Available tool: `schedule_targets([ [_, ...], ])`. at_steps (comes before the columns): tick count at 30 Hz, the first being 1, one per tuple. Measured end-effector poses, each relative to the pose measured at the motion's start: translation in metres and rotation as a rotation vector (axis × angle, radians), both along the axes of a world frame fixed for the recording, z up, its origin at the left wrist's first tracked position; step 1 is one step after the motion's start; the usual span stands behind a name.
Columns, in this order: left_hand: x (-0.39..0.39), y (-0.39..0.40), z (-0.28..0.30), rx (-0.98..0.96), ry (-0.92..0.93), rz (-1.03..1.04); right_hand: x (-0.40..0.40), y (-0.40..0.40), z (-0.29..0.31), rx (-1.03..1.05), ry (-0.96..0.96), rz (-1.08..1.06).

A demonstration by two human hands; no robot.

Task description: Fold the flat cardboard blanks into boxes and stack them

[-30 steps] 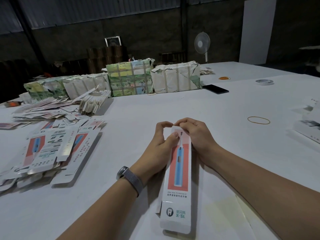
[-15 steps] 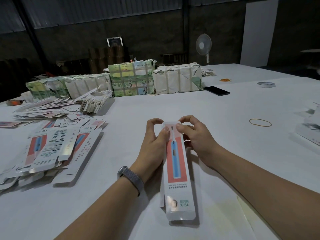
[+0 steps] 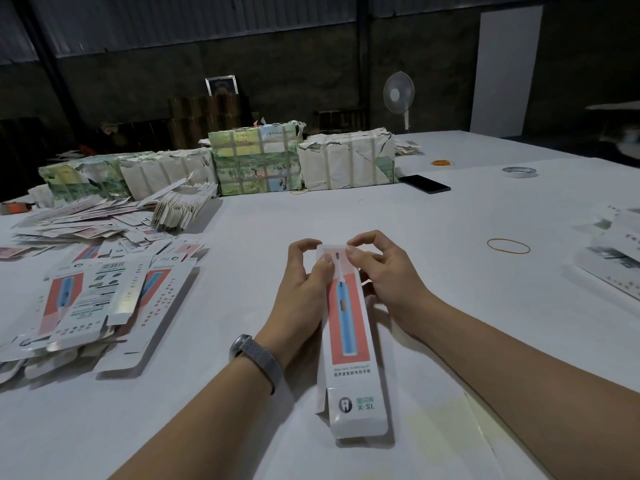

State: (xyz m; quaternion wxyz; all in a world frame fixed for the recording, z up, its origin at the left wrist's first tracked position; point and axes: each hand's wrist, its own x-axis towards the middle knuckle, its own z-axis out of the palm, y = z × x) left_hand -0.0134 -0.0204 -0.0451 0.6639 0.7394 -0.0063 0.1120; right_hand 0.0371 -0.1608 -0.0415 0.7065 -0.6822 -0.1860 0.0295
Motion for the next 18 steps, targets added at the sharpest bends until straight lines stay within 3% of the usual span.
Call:
schedule_targets([
  [3, 0.0, 0.0, -0.001, -0.012, -0.028, 0.052, -0.002, 0.001, 0.002, -0.15, -0.051, -0.062],
  [7, 0.0, 0.004, 0.005, -0.125, -0.085, 0.124, -0.013, -0.005, 0.02, -0.573, -0.355, -0.06],
  [9, 0.001, 0.004, 0.006, -0.168, -0.098, 0.092, -0.021, -0.007, 0.027, -0.806, -0.503, -0.033],
  [12, 0.001, 0.002, 0.004, -0.149, -0.099, -0.025, -0.031, -0.018, 0.035, -1.094, -0.648, -0.18],
  [14, 0.004, -0.001, 0.002, -0.124, -0.086, -0.108, -0.038, -0.04, 0.041, -1.177, -0.666, -0.239],
  [18, 0.008, 0.005, 0.0, -0.062, -0.085, -0.138, -0.051, -0.118, 0.057, -1.256, -0.516, -0.324],
])
